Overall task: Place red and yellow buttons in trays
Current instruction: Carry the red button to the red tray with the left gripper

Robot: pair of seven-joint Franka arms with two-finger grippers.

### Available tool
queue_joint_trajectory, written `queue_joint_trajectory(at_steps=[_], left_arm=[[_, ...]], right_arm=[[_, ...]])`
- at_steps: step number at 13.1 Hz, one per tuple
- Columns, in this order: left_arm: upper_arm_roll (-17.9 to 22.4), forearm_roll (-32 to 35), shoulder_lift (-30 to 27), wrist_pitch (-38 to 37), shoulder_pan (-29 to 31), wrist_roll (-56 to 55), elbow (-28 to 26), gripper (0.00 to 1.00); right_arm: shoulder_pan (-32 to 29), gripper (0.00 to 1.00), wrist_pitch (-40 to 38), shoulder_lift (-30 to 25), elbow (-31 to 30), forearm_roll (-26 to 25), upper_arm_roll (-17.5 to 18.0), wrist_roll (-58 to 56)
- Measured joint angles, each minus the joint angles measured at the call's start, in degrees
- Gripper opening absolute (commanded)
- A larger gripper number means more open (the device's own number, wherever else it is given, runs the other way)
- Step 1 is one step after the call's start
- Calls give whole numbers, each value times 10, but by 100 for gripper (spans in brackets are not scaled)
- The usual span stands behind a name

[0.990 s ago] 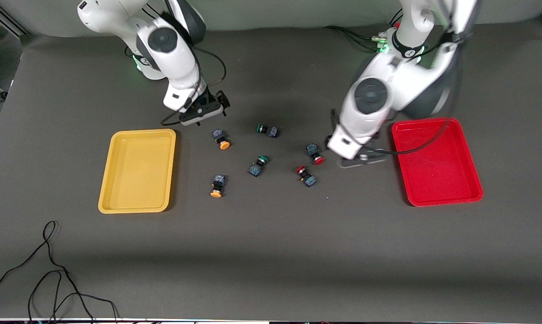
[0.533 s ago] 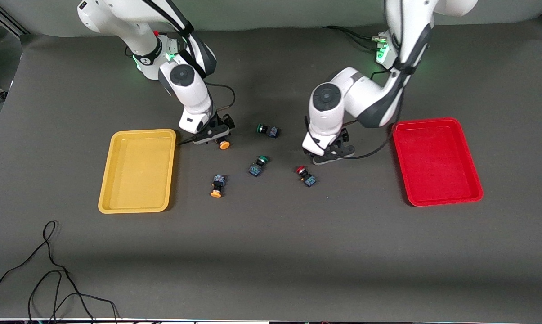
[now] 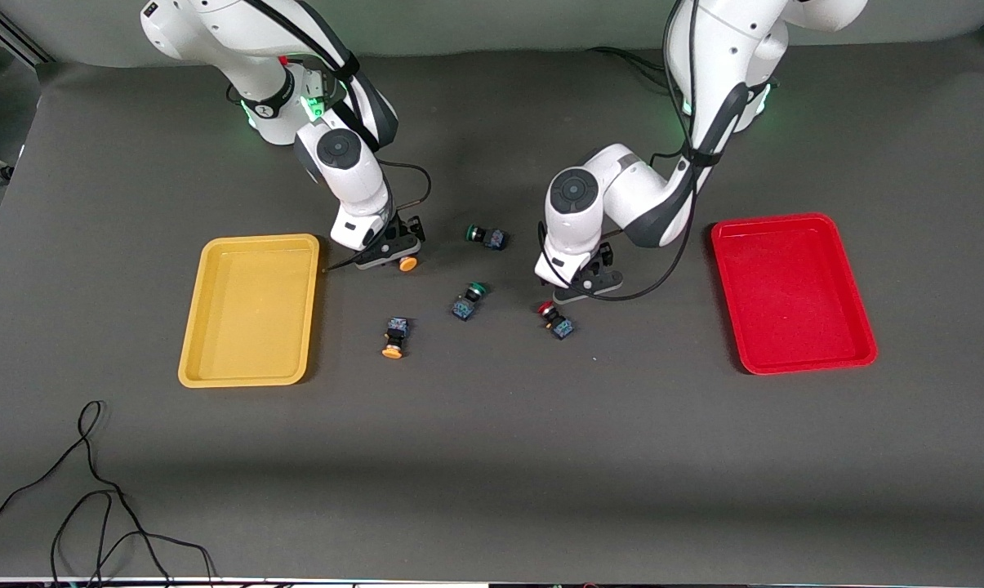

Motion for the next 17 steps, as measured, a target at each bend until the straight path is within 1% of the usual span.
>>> queue_joint_trajectory(at_steps=[1,2,6,7,8,10,12,13,14,15,16,17], left_arm=[[1,6,6,3,0,0,0,19],[2,11,9,4,0,0,0,0],[5,19,7,-1,2,-1,4,0],[8,21,-1,-21,9,2,9,0],[9,23,-15,-53,21,15,16,0],[9,22,-62,-116,61,74,28,0],[10,19,-119,-174,109,138,30,0],[10,18,-147,-205,131,181,28,0],[10,17,-173,-228,153,223,20,0],[11,15,-198,-236,178,270,2,0],[12,11,-220,-235,208,314,-24,0],[12,4,-238,-226,242,357,-53,0]], right_arm=[[0,37,0,1,0,0,0,0],[0,35,0,1,0,0,0,0],[0,35,-7,-2,6,0,0,0],[0,35,-32,-9,17,0,0,2],[0,35,-80,-22,37,1,-1,9],[0,33,-209,-63,99,1,-8,36],[-1,32,-339,-93,178,1,-28,50],[-2,32,-374,-100,205,1,-37,50],[-2,43,-387,-102,217,1,-43,50],[-2,94,-388,-99,217,1,-45,51],[-2,100,-386,-93,216,1,-45,54],[0,100,-384,-86,215,1,-45,59]])
